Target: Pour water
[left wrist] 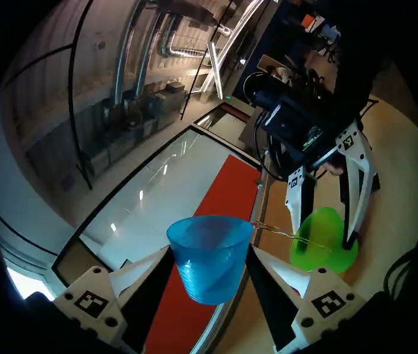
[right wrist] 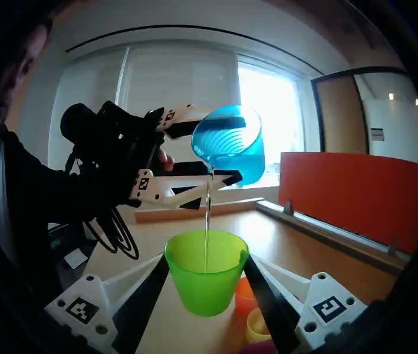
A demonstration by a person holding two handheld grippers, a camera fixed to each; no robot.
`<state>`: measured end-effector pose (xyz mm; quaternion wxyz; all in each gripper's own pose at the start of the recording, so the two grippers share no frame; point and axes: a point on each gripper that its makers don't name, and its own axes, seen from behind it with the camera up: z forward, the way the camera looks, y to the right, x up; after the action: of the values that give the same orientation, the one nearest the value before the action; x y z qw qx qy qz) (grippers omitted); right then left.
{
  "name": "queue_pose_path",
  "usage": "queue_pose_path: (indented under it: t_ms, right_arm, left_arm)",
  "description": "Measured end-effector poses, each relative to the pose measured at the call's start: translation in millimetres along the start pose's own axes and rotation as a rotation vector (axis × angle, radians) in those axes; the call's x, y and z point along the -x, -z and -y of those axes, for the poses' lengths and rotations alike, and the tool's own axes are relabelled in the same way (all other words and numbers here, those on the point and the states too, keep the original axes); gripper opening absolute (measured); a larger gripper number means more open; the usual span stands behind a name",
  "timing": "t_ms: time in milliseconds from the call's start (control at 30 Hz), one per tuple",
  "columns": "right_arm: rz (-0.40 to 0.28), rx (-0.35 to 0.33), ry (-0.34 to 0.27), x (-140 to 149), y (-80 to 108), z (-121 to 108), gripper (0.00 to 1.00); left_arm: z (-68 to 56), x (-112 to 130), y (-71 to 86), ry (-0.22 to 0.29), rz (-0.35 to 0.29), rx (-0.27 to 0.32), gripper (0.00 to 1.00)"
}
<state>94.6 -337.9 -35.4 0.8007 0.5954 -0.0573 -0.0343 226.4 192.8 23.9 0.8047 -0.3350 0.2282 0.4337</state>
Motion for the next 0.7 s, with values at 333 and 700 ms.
queue_pose_path:
  t_ms: [333,700]
  right_arm:
    - [0.000,0.005,0.000,-0.4,0.0,-2.4,0.90]
    - [0.001,0.003,0.006,-2.0,-1.7,-1.4,0.90]
  left_arm:
    - [1.2,1.4,-0.2,-0.016,0.004,0.002,0.82]
    - [-1.7,1.2,-2.7,-0.049,0.005,0.008,0.82]
